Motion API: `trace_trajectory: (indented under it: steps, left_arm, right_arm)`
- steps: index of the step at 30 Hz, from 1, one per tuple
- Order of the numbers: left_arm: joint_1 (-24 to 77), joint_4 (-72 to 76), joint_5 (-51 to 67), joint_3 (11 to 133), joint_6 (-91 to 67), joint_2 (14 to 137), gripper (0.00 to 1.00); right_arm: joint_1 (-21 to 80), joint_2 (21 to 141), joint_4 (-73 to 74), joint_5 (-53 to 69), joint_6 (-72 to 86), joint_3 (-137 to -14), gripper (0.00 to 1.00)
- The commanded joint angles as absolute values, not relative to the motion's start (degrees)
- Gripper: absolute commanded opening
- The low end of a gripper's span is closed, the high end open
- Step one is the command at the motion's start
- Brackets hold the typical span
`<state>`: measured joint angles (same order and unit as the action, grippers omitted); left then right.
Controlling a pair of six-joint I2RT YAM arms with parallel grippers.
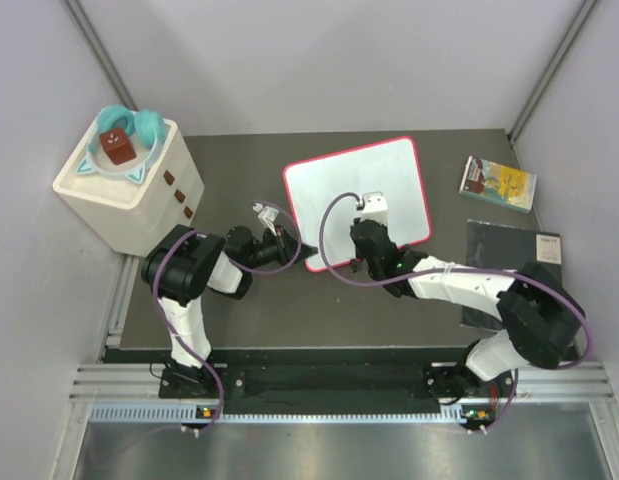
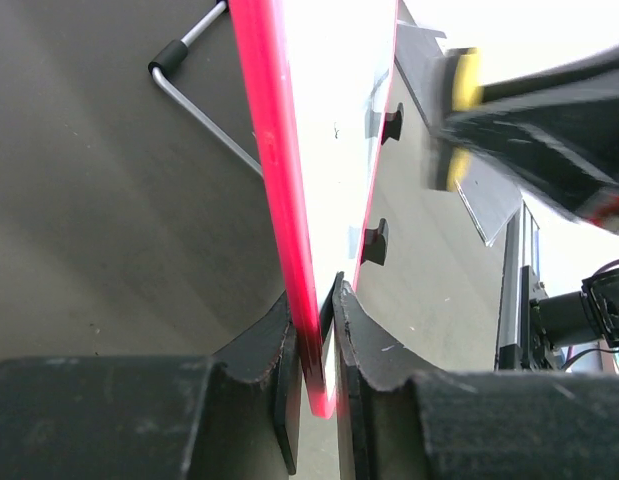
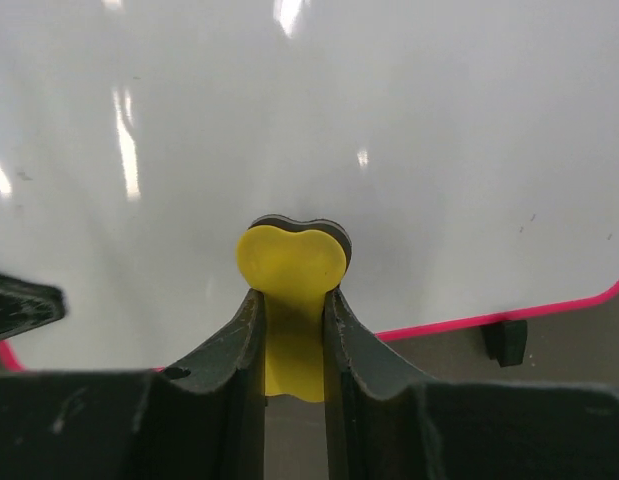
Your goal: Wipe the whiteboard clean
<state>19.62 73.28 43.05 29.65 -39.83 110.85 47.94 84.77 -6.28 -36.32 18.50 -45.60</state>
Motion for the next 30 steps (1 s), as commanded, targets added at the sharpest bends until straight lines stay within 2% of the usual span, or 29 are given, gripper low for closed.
trace_trajectory:
  steps: [1,14,23,24,26,27,30]
  left_arm:
    - [20.13,74.97,43.86,28.92,-35.16,110.3,0.0]
    - [20.13,75.06,43.16,28.39,-34.98,109.69,0.0]
    - [20.13,75.06,43.16,28.21,-34.98,109.51,0.0]
    - [20.13,75.15,43.24,28.13,-35.07,109.42,0.0]
    - [20.13,75.23,43.15,28.04,-34.89,109.42,0.0]
    - [20.13,75.23,43.07,27.95,-34.89,109.16,0.0]
    - [20.13,75.23,43.07,27.77,-34.8,108.99,0.0]
  right_arm:
    - [52.9,79.72,-5.89,-37.88,15.03,-45.53,0.0]
    - [61.69,84.2,-0.79,-33.05,20.04,-42.54,0.0]
    - [62.49,85.61,-1.58,-29.54,20.13,-42.36,0.01]
    - [62.49,85.61,-1.67,-29.36,20.04,-42.36,0.15]
    - [62.49,85.43,-2.02,-30.05,20.47,-42.1,0.56]
    - [62.49,85.26,-2.2,-30.41,20.83,-41.84,0.8]
    - [62.49,85.17,-2.11,-31.2,21.36,-41.75,0.93]
